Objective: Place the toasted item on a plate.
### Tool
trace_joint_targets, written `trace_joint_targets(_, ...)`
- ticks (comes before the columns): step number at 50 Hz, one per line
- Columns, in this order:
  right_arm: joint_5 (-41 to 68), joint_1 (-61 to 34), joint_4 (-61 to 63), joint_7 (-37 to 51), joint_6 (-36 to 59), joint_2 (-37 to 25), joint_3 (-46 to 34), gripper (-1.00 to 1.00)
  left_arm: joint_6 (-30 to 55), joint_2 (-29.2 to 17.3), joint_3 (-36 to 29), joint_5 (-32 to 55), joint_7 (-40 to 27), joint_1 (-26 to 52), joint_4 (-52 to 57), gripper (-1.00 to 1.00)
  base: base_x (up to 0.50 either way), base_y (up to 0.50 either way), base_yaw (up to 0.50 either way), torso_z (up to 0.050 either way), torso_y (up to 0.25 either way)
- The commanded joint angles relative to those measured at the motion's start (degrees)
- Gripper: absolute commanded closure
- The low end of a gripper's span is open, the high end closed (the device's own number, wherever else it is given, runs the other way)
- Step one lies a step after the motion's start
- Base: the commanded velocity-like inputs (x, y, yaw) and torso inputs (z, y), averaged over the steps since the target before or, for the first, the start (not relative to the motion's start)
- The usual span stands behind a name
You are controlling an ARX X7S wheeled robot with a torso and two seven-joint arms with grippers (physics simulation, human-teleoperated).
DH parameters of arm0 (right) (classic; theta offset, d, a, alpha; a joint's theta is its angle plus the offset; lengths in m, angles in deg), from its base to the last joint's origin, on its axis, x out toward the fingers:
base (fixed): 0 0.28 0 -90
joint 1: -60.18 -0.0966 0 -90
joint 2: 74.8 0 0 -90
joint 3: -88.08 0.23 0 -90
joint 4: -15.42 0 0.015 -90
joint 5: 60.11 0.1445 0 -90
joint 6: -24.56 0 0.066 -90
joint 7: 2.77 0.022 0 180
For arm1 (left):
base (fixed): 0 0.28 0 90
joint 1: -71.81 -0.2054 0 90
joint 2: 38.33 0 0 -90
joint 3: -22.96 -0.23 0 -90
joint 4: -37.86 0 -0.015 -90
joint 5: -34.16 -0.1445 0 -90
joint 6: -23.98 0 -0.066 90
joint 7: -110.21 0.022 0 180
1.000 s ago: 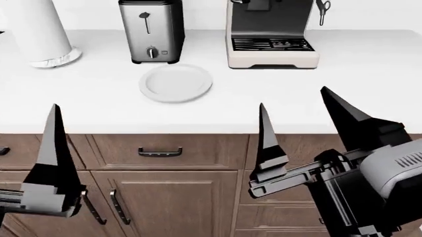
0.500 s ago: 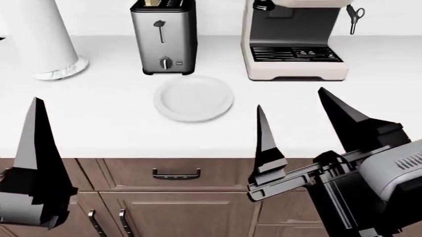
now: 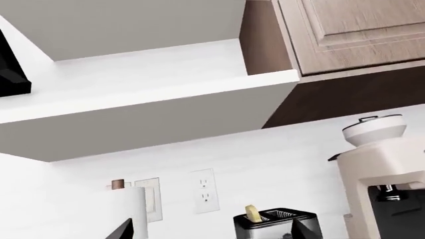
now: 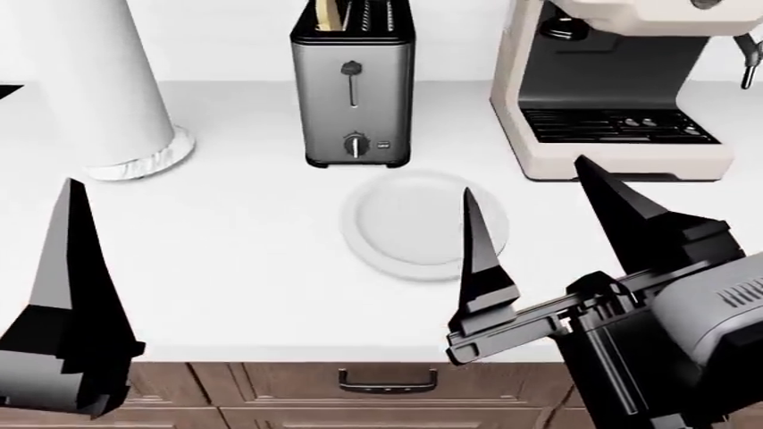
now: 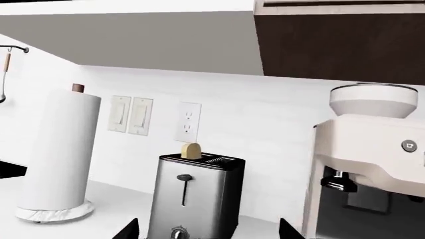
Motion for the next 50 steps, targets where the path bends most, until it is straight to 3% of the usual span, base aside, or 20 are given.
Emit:
trace_joint_targets(1,0.5,-0.8,0.0,0.6,-0.7,-0.7,-0.4,-1.0,-0.3,-0.8,-1.1,-0.4,-0.9,0.6,0.0,-1.0,0.3,0.36,0.0,0.0,0.0)
trace_joint_targets(37,2.4,-3.4,0.6,3.4,-2.4,-3.4,-2.3,-1.0,-0.4,-0.4,-2.5,-1.1,-0.7,1.4,-0.2,-1.0,0.3,0.36,0.0,0.0,0.001)
trace_joint_targets(50,8.4,-10.9,0.5,5.5,0.1,-2.9,-3.9,-1.0,-0.2,0.0,-1.4,-1.4,-0.6,0.2,0.3,-1.0,0.03,0.04,0.0,0.0,0.0)
